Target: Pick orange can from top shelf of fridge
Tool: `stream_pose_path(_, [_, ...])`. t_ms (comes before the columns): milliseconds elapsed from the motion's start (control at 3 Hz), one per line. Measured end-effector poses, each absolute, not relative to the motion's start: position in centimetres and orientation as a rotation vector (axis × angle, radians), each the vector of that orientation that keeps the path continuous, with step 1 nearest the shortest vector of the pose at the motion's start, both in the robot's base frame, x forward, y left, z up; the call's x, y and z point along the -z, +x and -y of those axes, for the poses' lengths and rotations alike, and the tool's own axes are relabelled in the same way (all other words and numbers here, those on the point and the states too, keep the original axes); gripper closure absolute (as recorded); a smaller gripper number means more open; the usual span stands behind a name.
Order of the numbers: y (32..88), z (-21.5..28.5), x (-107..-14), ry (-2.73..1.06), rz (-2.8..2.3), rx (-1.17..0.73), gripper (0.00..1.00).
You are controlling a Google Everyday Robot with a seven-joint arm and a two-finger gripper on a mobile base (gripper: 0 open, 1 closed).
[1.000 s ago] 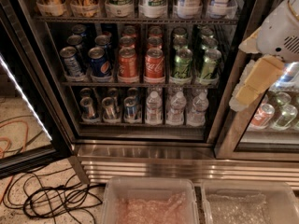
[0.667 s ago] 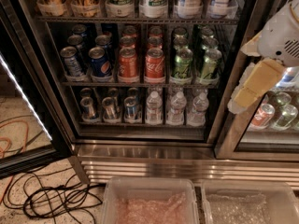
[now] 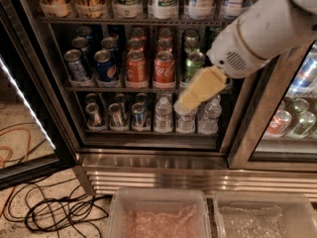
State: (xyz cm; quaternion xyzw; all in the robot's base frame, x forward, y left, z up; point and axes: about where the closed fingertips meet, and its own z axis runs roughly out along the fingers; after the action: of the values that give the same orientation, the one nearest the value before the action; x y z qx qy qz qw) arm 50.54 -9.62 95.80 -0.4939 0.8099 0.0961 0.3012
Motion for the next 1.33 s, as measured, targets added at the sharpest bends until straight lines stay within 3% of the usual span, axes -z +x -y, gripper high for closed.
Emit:
stream_pose_path(333, [53.8,5.1,-94.8,-1.251,-2.124,-0.305,0.00])
stream_pose_path(1000, [54.0,3.2,-94.1,-1.197,-2.115,-0.291,0.00])
stream_pose_path(1333, [53.5,-1.6,-92.7,-1.119,-2.089,-0.269,0.00])
